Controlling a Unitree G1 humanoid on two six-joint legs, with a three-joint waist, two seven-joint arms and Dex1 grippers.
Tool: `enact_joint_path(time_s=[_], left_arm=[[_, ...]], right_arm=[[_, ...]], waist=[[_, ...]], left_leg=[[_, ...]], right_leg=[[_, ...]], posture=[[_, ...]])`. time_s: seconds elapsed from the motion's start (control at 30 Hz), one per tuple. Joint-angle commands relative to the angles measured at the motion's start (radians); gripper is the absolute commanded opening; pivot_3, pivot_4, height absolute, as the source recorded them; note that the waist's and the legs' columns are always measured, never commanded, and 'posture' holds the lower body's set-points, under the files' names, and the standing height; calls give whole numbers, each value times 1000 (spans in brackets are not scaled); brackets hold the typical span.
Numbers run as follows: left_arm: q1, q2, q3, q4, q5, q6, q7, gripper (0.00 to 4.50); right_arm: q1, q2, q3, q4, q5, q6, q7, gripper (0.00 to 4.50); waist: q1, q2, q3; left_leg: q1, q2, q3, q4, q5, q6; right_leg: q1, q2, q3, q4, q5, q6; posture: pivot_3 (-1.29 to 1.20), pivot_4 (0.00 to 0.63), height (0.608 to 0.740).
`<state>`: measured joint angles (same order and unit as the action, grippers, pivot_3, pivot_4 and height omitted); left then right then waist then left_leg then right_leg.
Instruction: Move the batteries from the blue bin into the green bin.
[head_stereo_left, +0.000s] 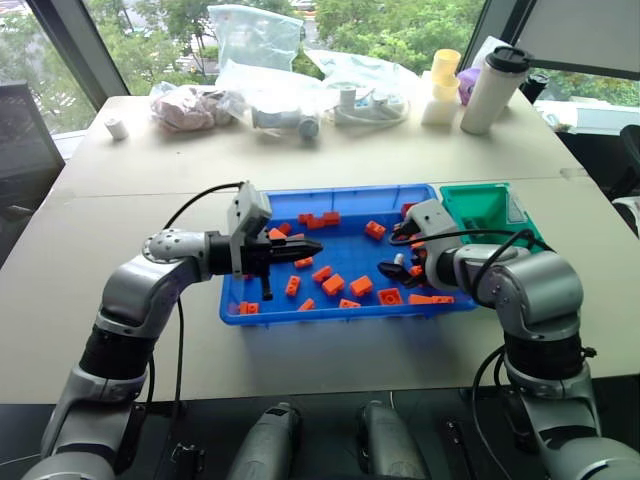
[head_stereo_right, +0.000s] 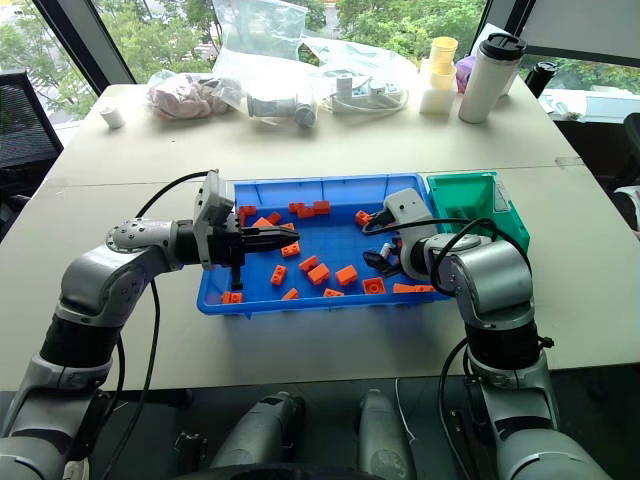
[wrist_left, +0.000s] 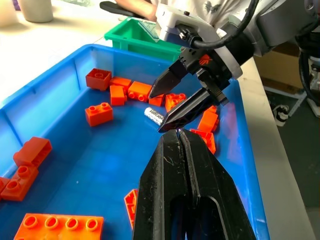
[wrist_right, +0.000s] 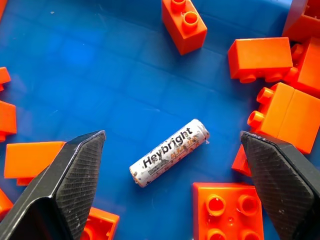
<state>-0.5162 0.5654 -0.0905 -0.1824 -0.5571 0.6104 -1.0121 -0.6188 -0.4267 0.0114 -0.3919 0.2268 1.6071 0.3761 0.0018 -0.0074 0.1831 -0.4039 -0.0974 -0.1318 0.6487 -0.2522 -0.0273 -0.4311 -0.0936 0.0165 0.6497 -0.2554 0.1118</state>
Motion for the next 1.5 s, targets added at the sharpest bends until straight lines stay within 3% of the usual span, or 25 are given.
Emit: enact_joint_path(time_s=[0.03, 0.33, 0.37, 0.43, 0.6, 0.67, 0.83, 0.97, 1.17, 1.3, 1.5], left_arm=[[0, -5, 22, -46, -13, -4, 16, 0], [24, -3, 28, -63, -11, -9, 38, 0], [25, -3, 29, -65, -12, -9, 41, 0], [27, -4, 29, -66, -13, -9, 45, 0], [31, -6, 29, -72, -15, -9, 56, 0], [33, -7, 28, -73, -14, -12, 59, 0], [35, -10, 27, -74, -15, -13, 65, 0], [36, -12, 27, -74, -14, -13, 67, 0], [29, -18, 19, -66, -17, -9, 58, 0], [16, -23, 16, -47, -17, -13, 45, 0], [-18, -27, 10, -4, -13, -26, 9, 0]], right_arm=[[-23, 9, -23, 18, 28, 7, -32, 4430], [-26, -22, 57, 35, 82, 7, -71, 4430], [-26, -29, 68, 34, 91, 7, -71, 4206], [-25, -41, 83, 35, 105, 7, -72, 3565], [-17, -49, 120, 34, 118, 7, -89, 874], [-22, -52, 141, 35, 110, 7, -100, 20], [-42, -62, 170, 25, 104, 7, -109, 10], [-88, -155, 206, -31, 104, -59, -74, 10], [-187, -350, -41, 14, 87, -194, -9, 10], [-144, -465, -123, 30, 82, -266, 29, 10], [-25, -515, -185, 6, 105, -260, 78, 10]], waist=[[0, 0, 0], [-2, 0, 0], [-2, 0, 0], [-3, 0, 0], [-13, 0, 0], [-15, 0, 0], [-15, 0, 0], [-13, 0, 0], [-10, 1, 0], [-10, 0, 0], [-14, 0, 0]], left_leg=[[0, 0, 0, 0, 0, 0], [0, 0, 0, 0, 0, 0], [0, 0, 0, 0, 0, 0], [0, 0, 0, 0, 0, 0], [0, 0, 0, 0, -1, 1], [0, 0, 0, 0, -1, 1], [1, 0, 0, 0, -1, 2], [1, 0, 0, 0, -1, 2], [0, 0, 0, -1, -2, 3], [-1, 0, 0, -1, -2, 3], [0, 1, 1, -1, -3, 5]], right_leg=[[0, 0, 0, 0, 0, 0], [0, 0, 0, 0, 0, 0], [0, 0, 0, 0, 0, 0], [0, 0, 0, 0, 0, 0], [0, 0, 0, 0, 0, 0], [0, 0, 0, 0, 0, 0], [0, 1, 0, 0, 0, 0], [1, 1, 0, 0, 0, 0], [0, 1, -1, 0, 0, 0], [0, 0, -1, -2, 0, 0], [0, 0, 0, 0, 0, 0]], posture=[[0, 150, 740], [0, 150, 740], [0, 150, 740], [0, 150, 740], [0, 150, 740], [0, 150, 740], [0, 150, 740], [0, 150, 740], [0, 150, 740], [0, 150, 740], [0, 150, 740]])
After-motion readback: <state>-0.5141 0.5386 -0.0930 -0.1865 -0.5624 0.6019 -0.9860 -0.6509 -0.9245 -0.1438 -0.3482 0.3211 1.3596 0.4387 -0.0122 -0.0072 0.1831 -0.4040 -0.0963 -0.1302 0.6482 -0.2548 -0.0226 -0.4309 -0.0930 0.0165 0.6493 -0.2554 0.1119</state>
